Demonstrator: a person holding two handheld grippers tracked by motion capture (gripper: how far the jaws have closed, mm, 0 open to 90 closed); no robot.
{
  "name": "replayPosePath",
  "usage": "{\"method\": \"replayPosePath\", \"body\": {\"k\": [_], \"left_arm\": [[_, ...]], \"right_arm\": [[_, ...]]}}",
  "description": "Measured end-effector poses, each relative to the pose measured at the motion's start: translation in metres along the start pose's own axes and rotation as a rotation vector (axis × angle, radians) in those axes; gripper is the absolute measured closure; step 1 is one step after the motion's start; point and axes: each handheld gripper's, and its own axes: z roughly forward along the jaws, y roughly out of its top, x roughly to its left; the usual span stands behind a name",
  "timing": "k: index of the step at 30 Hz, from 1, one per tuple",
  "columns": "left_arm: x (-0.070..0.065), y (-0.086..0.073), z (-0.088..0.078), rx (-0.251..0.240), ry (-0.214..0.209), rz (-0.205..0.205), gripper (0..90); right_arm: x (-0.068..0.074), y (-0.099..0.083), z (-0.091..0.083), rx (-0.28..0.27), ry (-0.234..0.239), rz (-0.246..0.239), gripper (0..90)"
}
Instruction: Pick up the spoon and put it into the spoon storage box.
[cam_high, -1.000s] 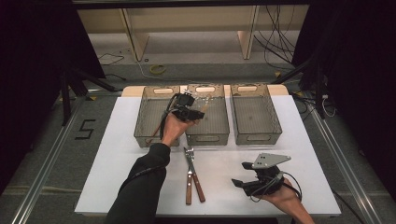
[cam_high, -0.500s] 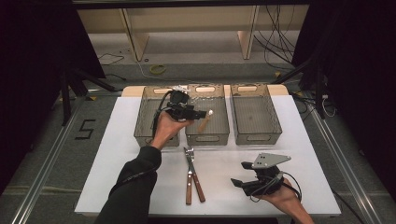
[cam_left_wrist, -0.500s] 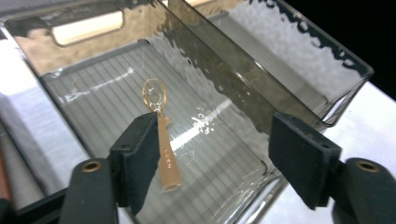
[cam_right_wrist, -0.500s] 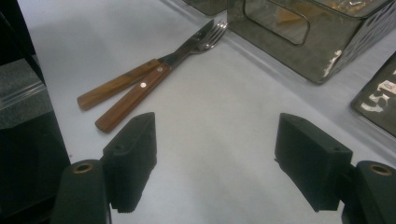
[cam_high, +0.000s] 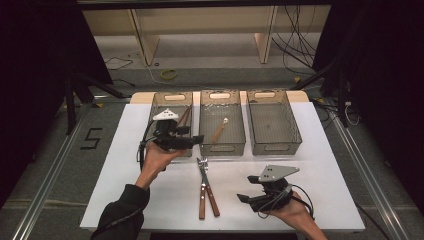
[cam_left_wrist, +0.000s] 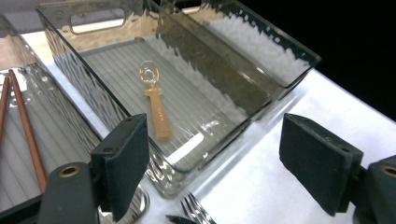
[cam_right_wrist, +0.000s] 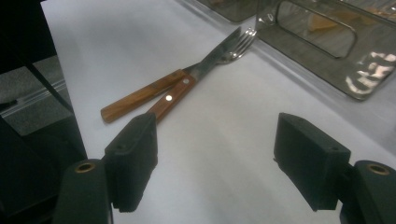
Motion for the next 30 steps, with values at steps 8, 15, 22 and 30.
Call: {"method": "replayPosePath", "body": {"k": [8,15,22,30], "left_arm": [[-0.006,-0.027,-0.016,0.009,0.012,0.053,22.8],[-0.008,-0.047,-0.028,-0.041,0.012,0.073,22.3],[-0.009,-0.065,-0.032,-0.055,0.017,0.07,21.9],[-0.013,-0.084,-0.044,-0.066,0.026,0.084,21.4]], "right_arm": [[0.006,0.006,0.01,-0.005,0.028,-0.01,32.3],[0.01,0.008,0.016,0.004,0.04,-0.021,32.9],[0.016,0.014,0.029,0.014,0.07,-0.03,35.3],[0.029,0.026,0.047,0.017,0.105,-0.05,43.9]]}}
